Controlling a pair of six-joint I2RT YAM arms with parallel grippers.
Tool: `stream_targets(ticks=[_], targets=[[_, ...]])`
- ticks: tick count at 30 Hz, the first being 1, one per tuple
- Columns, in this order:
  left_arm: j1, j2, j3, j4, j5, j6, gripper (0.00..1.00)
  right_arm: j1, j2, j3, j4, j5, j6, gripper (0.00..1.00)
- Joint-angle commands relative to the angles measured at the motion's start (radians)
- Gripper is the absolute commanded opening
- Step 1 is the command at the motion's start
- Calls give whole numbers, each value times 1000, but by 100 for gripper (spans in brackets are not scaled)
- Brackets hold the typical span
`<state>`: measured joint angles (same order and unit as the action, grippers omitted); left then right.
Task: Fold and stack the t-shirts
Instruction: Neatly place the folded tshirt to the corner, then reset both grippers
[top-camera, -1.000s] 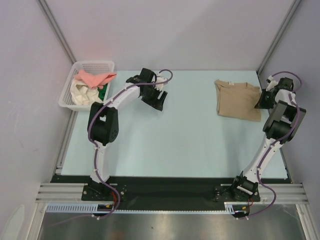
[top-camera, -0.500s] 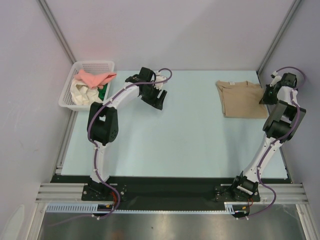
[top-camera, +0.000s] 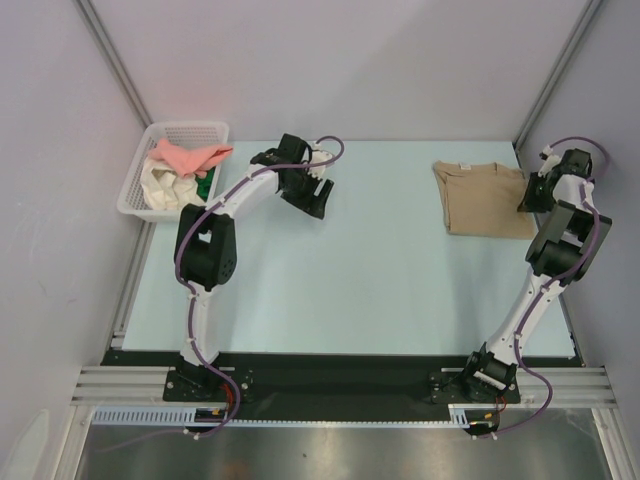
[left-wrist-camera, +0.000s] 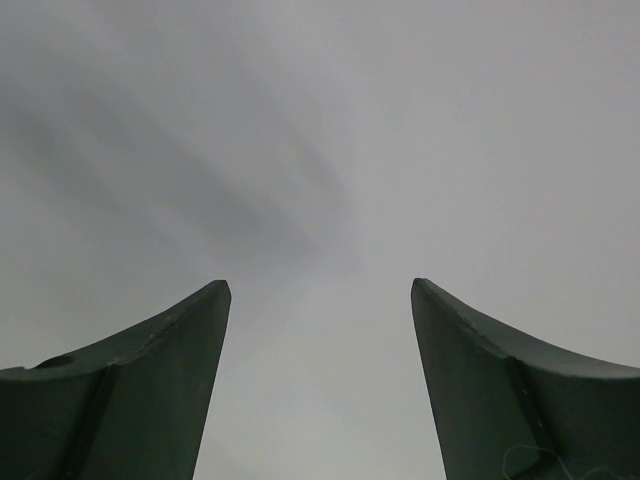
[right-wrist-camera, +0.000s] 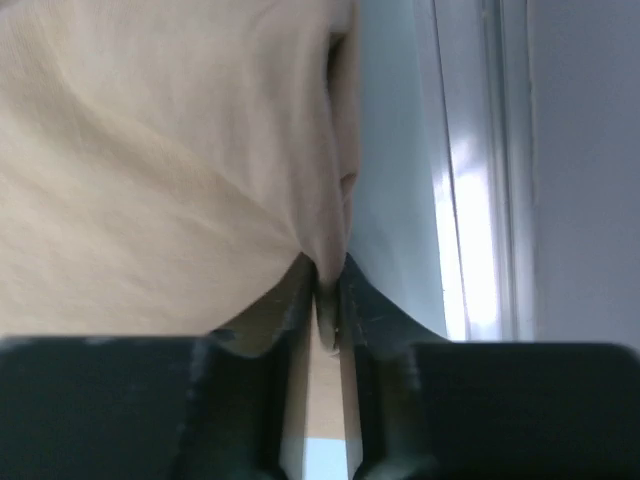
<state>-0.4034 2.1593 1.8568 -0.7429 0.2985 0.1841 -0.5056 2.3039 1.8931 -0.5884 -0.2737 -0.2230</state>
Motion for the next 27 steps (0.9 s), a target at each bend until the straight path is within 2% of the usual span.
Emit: stream_targets(ticks=[1,2,3,4,7,8,9,11,12,15,18,23,27], targets=[[-2,-33,47,25,-21,-9,80,16,-63,37,2,18,-73,22],[-2,-38,45,27,-33,-8,80,30,-79,37,4,18,-75,40],[-2,-41,47,28,-36,-9,80,35,-96,37,4,7,-75,43],[-2,-50,45,31,-41,-3,80,39,-133,34,1,-14,-61,51],[-2,-64,50,39,-71,3,82,59,-207,17,10,-24,-27,61],[-2,-76,51,42,-85,5,84,64,-224,8,10,-28,-10,72],[-2,-82,54,43,-122,3,86,82,-244,3,12,-28,2,76],[-2,-101,47,63,-151,2,94,104,-300,-17,25,-28,49,99],[-2,-120,44,72,-173,-3,100,114,-320,-40,28,-36,59,100],[1,-145,38,112,-242,-44,100,200,-377,-89,39,-41,79,100],[11,-154,24,129,-330,-84,100,312,-405,-127,38,-111,80,100],[49,-159,-4,128,-397,-152,100,475,-431,-259,108,27,186,100],[52,-168,-41,151,-464,-178,100,539,-469,-308,116,111,218,100]])
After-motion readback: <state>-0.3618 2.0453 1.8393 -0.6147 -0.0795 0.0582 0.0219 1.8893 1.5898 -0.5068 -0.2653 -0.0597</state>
